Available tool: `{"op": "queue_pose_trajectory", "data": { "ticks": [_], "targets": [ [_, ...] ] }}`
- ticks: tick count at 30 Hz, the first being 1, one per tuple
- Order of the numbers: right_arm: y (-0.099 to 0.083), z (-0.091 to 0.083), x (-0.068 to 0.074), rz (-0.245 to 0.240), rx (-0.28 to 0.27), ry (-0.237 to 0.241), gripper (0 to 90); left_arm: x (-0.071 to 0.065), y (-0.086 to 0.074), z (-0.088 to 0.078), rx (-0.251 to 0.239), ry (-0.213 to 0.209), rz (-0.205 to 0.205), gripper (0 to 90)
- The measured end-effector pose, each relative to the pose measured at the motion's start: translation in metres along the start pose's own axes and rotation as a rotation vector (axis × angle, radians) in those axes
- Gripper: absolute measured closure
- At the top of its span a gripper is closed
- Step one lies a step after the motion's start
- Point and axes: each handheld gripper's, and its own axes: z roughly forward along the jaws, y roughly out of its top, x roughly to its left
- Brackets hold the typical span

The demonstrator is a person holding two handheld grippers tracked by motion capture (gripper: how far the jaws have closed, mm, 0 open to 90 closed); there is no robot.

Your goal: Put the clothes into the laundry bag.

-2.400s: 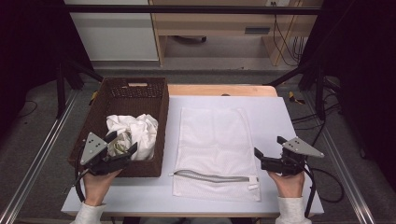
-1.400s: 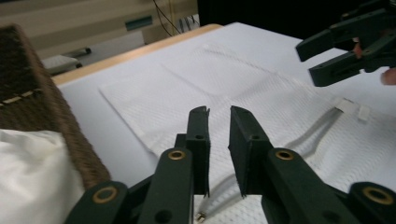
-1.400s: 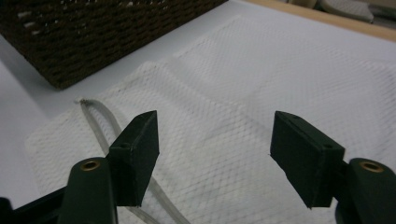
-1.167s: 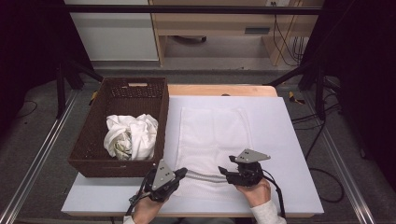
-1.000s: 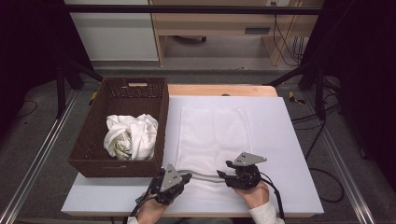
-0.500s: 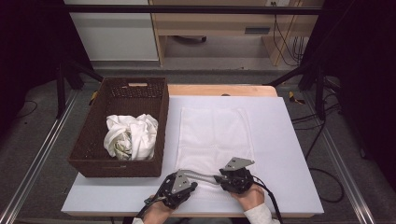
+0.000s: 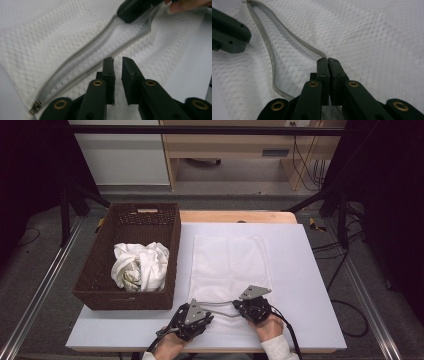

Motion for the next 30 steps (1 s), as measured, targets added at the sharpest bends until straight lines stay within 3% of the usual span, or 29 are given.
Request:
{"op": "queue_pose_trajectory", "data": {
  "ticks": [2,3,4,6,10,11,13,17,19,21,24,26,28,30],
  "targets": [
    [0.002,-0.001,-0.001,0.0,0.003,0.0,88.6,0.001,0.009,0.0,-0.009,0.049,0.044,70.4],
    [0.002,-0.001,-0.001,0.0,0.003,0.0,88.6,0.001,0.009,0.0,-0.009,0.049,0.044,64.5],
    [0.004,-0.005,-0.002,-0.008,-0.015,0.0,88.6,0.005,0.02,0.003,-0.012,0.075,0.062,59.4],
    [0.006,-0.009,-0.003,-0.01,-0.028,-0.003,88.7,0.009,0.028,0.01,-0.022,0.1,0.074,54.1],
    [0.01,-0.018,-0.005,-0.013,-0.085,-0.006,88.9,0.015,0.038,0.029,0.006,0.11,0.093,52.6],
    [0.01,-0.018,-0.005,-0.013,-0.085,-0.006,88.9,0.015,0.038,0.029,0.006,0.11,0.093,53.8],
    [0.014,-0.021,-0.008,-0.006,-0.112,-0.002,88.8,0.021,0.038,0.037,0.019,0.096,0.042,61.4],
    [0.017,-0.023,-0.008,-0.01,-0.125,-0.001,88.7,0.027,0.037,0.036,-0.011,0.076,0.012,86.4],
    [0.017,-0.022,-0.007,-0.013,-0.119,0.001,84.6,0.029,0.038,0.031,-0.032,0.077,0.012,87.0],
    [0.017,-0.022,-0.007,0.001,-0.088,-0.01,68.8,0.029,0.039,0.028,-0.046,0.082,0.012,87.0],
    [0.014,-0.023,-0.007,0.016,-0.08,-0.028,58.4,0.029,0.042,0.022,-0.066,0.084,0.012,87.0],
    [0.012,-0.022,-0.006,0.011,-0.069,-0.063,57.4,0.029,0.042,0.019,-0.076,0.082,0.008,86.9],
    [0.012,-0.02,-0.007,0.017,-0.06,-0.061,57.5,0.029,0.042,0.018,-0.08,0.08,0.008,86.9],
    [0.013,-0.017,-0.008,0.026,-0.048,-0.065,66.0,0.028,0.042,0.017,-0.078,0.071,0.003,86.7]
  ]
}}
